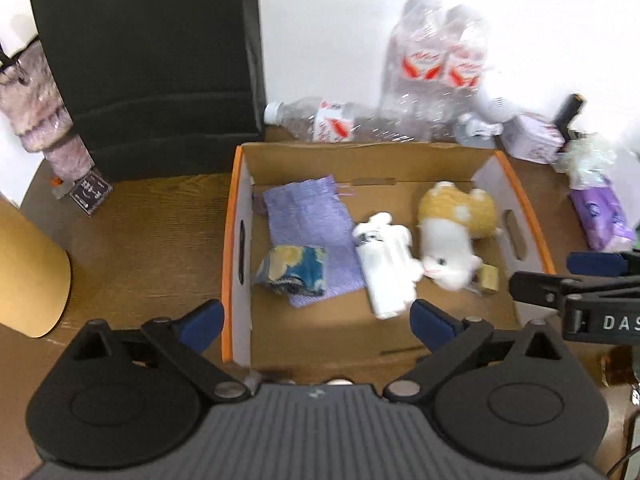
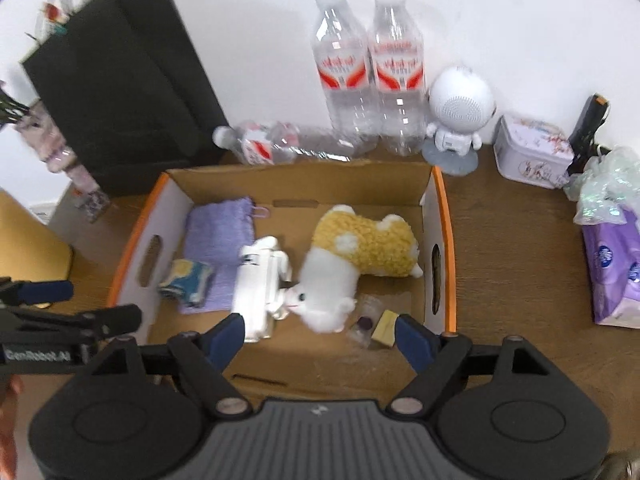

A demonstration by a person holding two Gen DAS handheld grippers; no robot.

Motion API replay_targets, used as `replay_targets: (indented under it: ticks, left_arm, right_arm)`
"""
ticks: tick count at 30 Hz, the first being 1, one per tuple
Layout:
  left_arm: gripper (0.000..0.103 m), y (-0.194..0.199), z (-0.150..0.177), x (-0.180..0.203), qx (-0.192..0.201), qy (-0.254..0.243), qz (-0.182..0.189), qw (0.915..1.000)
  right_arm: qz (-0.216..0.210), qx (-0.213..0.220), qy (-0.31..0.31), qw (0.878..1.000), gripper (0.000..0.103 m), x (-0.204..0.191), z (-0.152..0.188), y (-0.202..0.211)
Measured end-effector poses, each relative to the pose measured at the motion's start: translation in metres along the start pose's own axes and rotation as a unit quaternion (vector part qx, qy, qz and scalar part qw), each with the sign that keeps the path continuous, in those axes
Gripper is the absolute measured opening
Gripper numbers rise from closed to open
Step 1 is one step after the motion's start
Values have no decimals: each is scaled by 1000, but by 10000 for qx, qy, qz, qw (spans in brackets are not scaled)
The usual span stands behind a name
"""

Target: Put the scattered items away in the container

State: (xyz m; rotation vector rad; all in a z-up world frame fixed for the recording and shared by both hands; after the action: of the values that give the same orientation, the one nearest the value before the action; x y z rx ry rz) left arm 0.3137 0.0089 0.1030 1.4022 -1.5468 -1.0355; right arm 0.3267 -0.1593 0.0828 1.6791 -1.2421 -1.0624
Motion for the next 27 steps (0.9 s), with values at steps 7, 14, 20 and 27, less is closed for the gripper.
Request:
replay_targets:
  ticks: [7,14,20,27]
  left_arm:
    - [103,60,56,16,913,-89,-24,9958]
    - [103,77,189,14,2324,-218,-465,9713]
    - [103,23,314,21,2545,163,-672,9646]
    - [103,-9,345,32,2222,-21,-276,9746]
  right_arm:
    - [-160,634,159,9977,84,-18,43,55]
    - [-269,1958,682,9779,96,-27,167,82]
    - [-120,2288,429,9725,96,-9,291,38]
    - [-52,2173,402,9753,96,-8,356,10]
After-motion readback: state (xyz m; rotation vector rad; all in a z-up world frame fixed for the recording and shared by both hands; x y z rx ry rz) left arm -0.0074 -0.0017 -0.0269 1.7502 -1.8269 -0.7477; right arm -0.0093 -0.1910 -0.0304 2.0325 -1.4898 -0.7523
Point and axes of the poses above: each gripper's, at about its wrist camera, not at the fingertips, and y roughly against the way its jaws point, x to its right, z to its underside, the point moved 8 cm from there along -y, roughly the way its jaws point, and after that the axes turned 9 degrees about -x, right-handed, at the moved point
